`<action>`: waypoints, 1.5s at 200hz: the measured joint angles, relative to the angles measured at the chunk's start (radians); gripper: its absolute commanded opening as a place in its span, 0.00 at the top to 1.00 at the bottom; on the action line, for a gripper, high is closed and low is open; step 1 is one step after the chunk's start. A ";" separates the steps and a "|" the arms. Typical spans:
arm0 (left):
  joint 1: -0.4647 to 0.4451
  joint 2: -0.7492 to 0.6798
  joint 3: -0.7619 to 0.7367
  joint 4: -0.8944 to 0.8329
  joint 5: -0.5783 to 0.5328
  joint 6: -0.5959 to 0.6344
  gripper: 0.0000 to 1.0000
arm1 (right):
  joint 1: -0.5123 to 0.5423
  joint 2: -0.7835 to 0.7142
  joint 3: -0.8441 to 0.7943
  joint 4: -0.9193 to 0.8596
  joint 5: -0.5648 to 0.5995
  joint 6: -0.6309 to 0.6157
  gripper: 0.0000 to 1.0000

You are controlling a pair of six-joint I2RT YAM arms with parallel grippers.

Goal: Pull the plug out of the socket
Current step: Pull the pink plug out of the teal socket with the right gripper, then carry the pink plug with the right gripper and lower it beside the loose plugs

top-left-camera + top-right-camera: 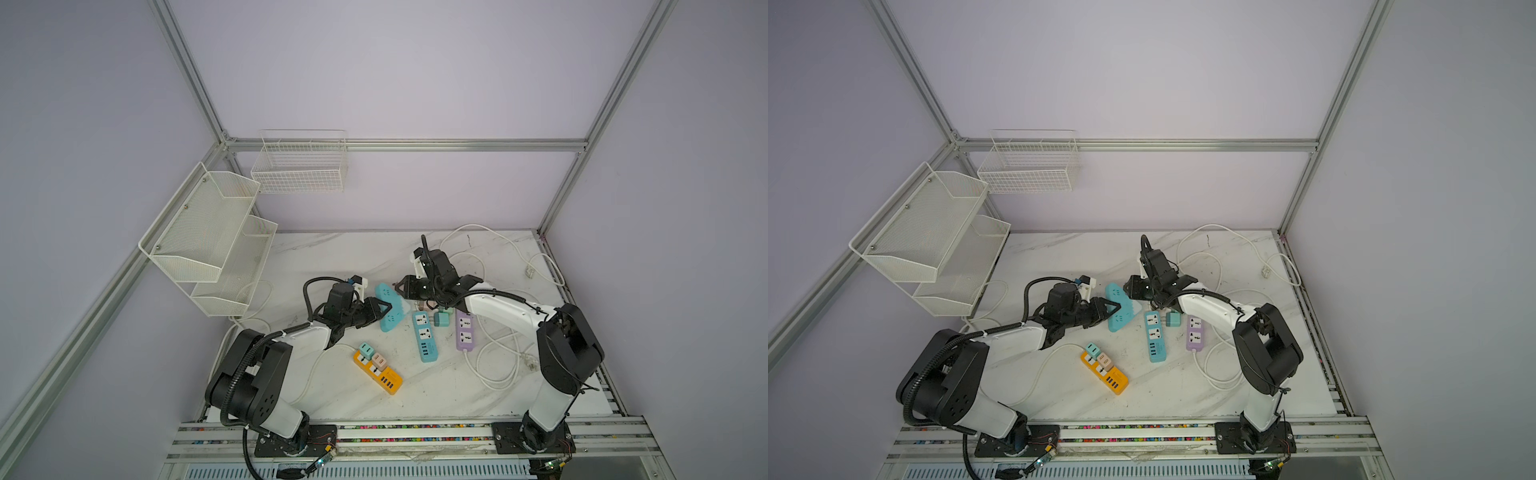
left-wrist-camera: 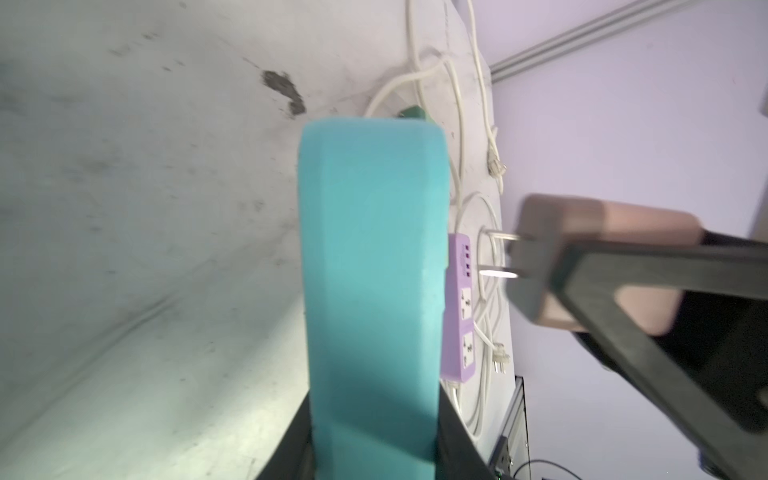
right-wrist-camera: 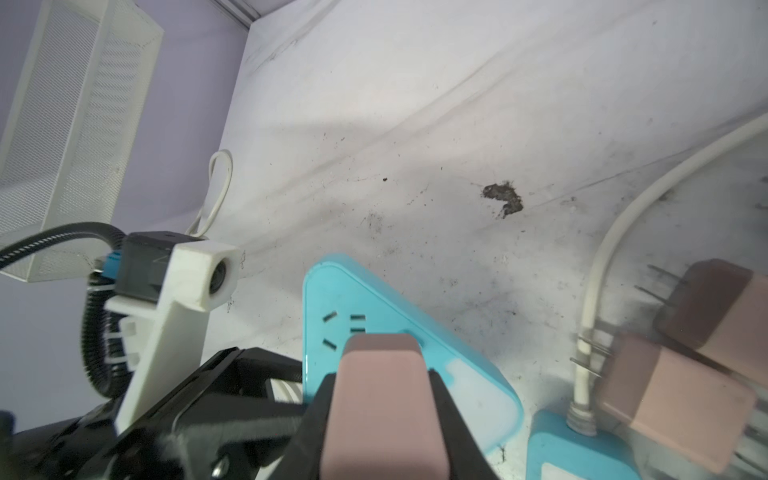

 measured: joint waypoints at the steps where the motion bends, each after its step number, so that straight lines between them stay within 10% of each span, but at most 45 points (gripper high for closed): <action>1: 0.002 0.000 0.000 0.000 -0.001 -0.001 1.00 | 0.001 -0.001 0.002 -0.002 0.002 0.000 0.82; 64: 0.023 0.005 0.000 -0.007 -0.047 -0.023 1.00 | 0.154 0.003 0.127 -0.061 0.087 -0.049 0.82; 174: 0.007 0.073 0.000 0.190 0.032 -0.200 1.00 | -0.389 -0.153 -0.260 0.104 -0.169 0.079 0.82; 300: -0.018 0.241 0.082 0.365 0.084 -0.311 0.96 | -0.459 0.098 -0.238 0.157 -0.265 0.014 0.80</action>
